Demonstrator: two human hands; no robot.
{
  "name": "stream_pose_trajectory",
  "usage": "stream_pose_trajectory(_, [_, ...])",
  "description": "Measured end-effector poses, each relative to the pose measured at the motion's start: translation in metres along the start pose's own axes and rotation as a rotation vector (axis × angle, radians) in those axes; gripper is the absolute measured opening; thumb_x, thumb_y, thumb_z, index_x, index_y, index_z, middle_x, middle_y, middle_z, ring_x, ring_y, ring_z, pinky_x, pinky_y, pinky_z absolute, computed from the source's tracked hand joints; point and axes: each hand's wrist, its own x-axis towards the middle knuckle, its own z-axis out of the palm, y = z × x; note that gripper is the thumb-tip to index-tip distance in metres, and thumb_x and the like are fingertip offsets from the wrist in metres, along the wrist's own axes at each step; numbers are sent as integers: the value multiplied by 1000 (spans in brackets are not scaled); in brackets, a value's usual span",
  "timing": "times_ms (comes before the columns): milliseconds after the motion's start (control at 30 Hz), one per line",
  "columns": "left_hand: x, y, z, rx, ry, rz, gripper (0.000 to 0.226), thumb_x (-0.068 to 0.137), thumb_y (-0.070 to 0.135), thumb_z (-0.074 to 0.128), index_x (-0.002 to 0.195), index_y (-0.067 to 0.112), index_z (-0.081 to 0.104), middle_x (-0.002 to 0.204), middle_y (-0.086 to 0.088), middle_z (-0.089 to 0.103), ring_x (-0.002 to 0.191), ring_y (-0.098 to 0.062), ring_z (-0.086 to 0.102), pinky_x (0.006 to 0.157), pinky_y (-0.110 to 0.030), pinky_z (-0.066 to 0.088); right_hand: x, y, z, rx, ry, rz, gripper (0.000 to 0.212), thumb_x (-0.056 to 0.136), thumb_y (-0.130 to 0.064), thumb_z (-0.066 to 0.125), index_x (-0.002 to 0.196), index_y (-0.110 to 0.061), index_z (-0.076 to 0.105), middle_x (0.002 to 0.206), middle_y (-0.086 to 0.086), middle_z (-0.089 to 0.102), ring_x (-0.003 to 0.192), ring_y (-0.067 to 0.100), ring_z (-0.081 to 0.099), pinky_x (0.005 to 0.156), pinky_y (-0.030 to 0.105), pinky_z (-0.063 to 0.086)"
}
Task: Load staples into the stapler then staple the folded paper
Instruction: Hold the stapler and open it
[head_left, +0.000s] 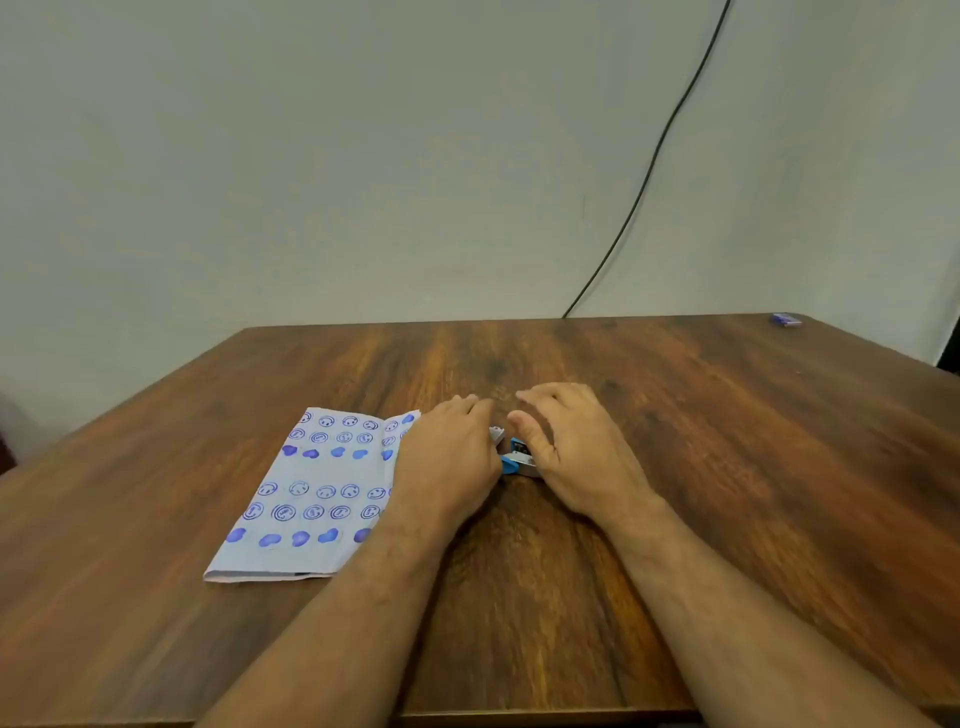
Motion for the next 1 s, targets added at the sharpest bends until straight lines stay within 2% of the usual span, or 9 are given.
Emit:
stream_pose_trajectory(33, [1,-1,0,22,-16,-19,24,93,23,43,105,17,63,111,-1,68,102,-21,61,71,-29,36,1,2,1,11,-2,-13,48,103,-51,37,128,-22,65,122,-2,64,117,13,49,103,37,44])
stream_pose_trajectory(100, [2,-1,1,34,-31,-43,23,91,25,45,98,17,66,100,0,70,89,-20,63,65,-32,38,1,4,1,5,-35,-13,49,101,-53,34,114,-25,72,104,-4,66,101,12,50,90,38,47])
stream_pose_trajectory(267, [2,0,3,36,-63,-68,24,90,26,47,96,20,69,90,3,70,79,-16,62,62,-30,41,1,11,4,70,-30,68,42,97,-55,40,103,-29,72,90,-8,60,92,12,50,84,37,47])
stream_pose_trajectory(400, [5,-2,8,23,-69,-87,27,88,24,46,96,21,71,89,4,71,79,-15,62,63,-31,47,0,11,5,72,-78,114,26,83,-56,58,95,-36,68,88,-14,59,91,10,53,82,35,47])
stream_pose_trajectory(533, [5,-4,10,-1,-50,-84,34,83,20,48,103,24,74,97,3,74,87,-19,65,70,-36,52,1,9,2,45,-193,148,33,75,-51,65,105,-36,65,85,-17,56,92,13,57,83,38,47])
stream_pose_trajectory(700, [4,-5,8,-93,-7,-69,33,84,15,50,102,25,76,91,3,77,81,-18,66,67,-32,49,4,6,2,-17,-282,164,41,75,-44,65,115,-35,67,110,-11,67,107,16,58,96,42,42])
stream_pose_trajectory(800, [2,-8,7,-252,67,-66,35,82,11,52,102,25,77,94,7,78,85,-13,68,74,-26,49,3,8,3,9,-267,149,39,80,-41,68,118,-31,71,111,-6,70,107,19,61,96,42,46])
stream_pose_trajectory(933, [-4,-17,10,-452,23,-57,42,80,12,53,112,29,74,102,13,76,92,-5,68,87,-27,54,-2,7,1,256,-189,149,29,89,-26,69,118,-30,73,100,-4,69,89,18,68,68,19,49])
stream_pose_trajectory(1000, [-4,-19,12,-451,-42,-45,43,81,12,53,115,32,71,105,14,75,96,-5,67,89,-28,55,-1,8,1,258,-202,140,30,92,-25,68,121,-29,72,109,-4,69,99,15,64,75,20,43])
